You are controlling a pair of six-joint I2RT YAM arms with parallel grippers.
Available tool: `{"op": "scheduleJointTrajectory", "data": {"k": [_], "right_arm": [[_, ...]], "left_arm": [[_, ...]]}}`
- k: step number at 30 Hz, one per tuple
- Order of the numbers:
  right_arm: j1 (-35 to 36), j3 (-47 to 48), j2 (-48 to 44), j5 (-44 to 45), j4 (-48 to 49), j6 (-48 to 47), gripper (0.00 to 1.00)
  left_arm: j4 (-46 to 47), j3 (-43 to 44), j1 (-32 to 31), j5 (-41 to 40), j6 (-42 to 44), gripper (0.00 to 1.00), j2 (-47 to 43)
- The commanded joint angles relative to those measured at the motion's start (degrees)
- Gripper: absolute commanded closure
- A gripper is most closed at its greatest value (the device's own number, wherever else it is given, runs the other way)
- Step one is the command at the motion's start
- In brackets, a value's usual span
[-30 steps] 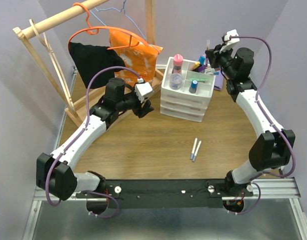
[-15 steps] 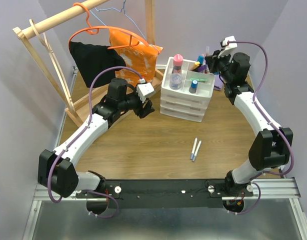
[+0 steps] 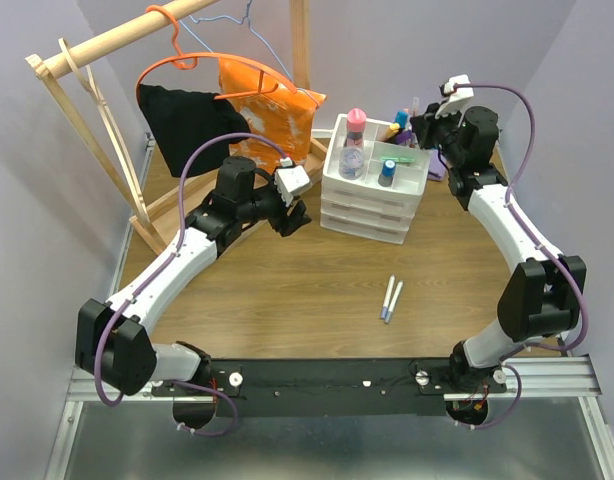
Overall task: Sort the stationery into containers
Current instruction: Place the pen in the storage box.
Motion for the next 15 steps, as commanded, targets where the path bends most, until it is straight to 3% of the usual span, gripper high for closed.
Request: {"op": "scheduleJointTrajectory", "data": {"k": [1,4,7,15], "right_arm": [[-0.4,-0.5,-2.0,1.9,-3.4,-0.4,0.87],[-0.4,0.1,-3.4,2.2,-4.3,-0.4,0.67],[-0.4,1.3,-4.7,1.8,-5.9,-0.3,0.57],[-0.4,7.1,-9.9,-0.7,-9.9,0.7,0.53]], "left_arm": [[1.2,0.2,-0.3,0.5,-0.4,0.30,-1.8],[0.7,0.1,-0.3,0.4,-0.1,0.30,-2.7],[0.2,-0.2,-0.3,0.2,0.5,0.30,-3.9],[-0.1,-1.4,-0.3,0.3,1.0,0.30,-6.9]]}}
